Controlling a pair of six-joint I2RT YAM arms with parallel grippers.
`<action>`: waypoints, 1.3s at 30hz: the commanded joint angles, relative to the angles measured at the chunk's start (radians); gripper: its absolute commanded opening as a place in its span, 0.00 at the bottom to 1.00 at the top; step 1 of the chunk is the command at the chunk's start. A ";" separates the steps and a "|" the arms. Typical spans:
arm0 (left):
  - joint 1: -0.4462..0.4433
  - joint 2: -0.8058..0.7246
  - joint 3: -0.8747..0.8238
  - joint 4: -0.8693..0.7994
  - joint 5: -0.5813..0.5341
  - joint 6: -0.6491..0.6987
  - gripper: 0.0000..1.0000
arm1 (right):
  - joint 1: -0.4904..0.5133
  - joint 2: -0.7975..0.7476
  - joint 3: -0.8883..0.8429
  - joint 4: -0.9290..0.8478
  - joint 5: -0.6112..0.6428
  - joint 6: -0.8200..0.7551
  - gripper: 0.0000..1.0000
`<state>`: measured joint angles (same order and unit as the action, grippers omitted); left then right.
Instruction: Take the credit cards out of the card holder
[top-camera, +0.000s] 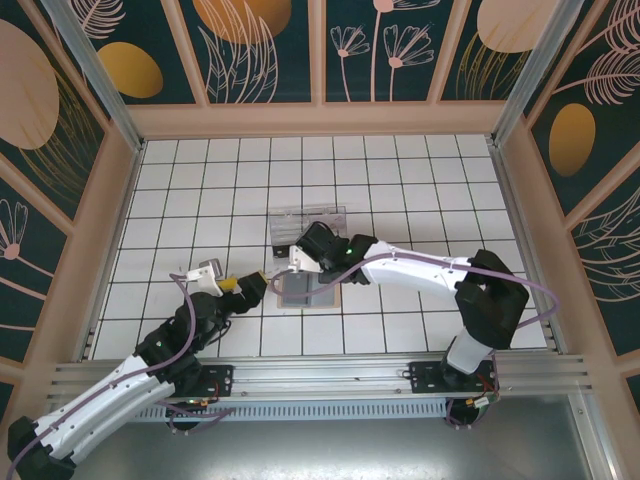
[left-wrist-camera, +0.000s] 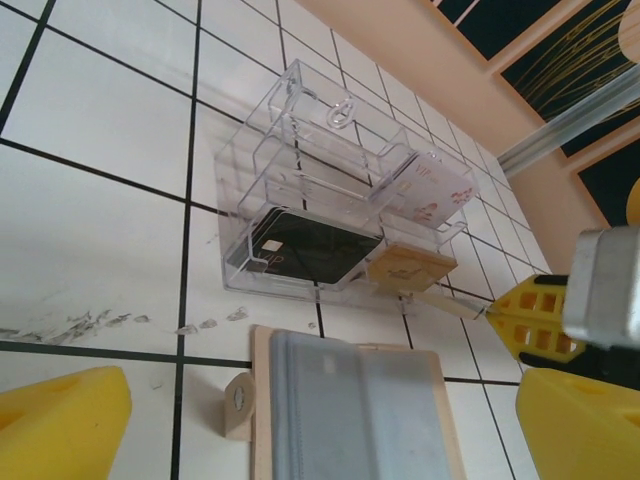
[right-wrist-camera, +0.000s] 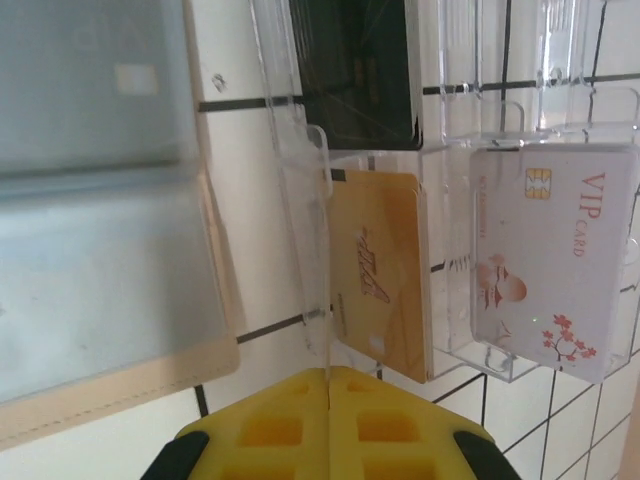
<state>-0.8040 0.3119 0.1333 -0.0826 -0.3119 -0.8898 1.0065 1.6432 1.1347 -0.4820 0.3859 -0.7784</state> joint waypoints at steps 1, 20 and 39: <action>0.003 -0.015 -0.012 -0.019 -0.021 0.027 0.99 | -0.028 0.006 -0.011 0.069 0.042 -0.049 0.00; 0.003 -0.027 -0.034 0.001 0.002 0.033 0.99 | -0.049 0.127 0.025 0.113 0.057 -0.021 0.00; 0.003 -0.027 -0.044 0.014 0.007 0.038 0.99 | -0.060 0.188 0.066 0.140 0.116 0.039 0.33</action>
<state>-0.8040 0.2943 0.1017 -0.0864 -0.3145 -0.8715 0.9562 1.8130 1.1736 -0.3569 0.4606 -0.7658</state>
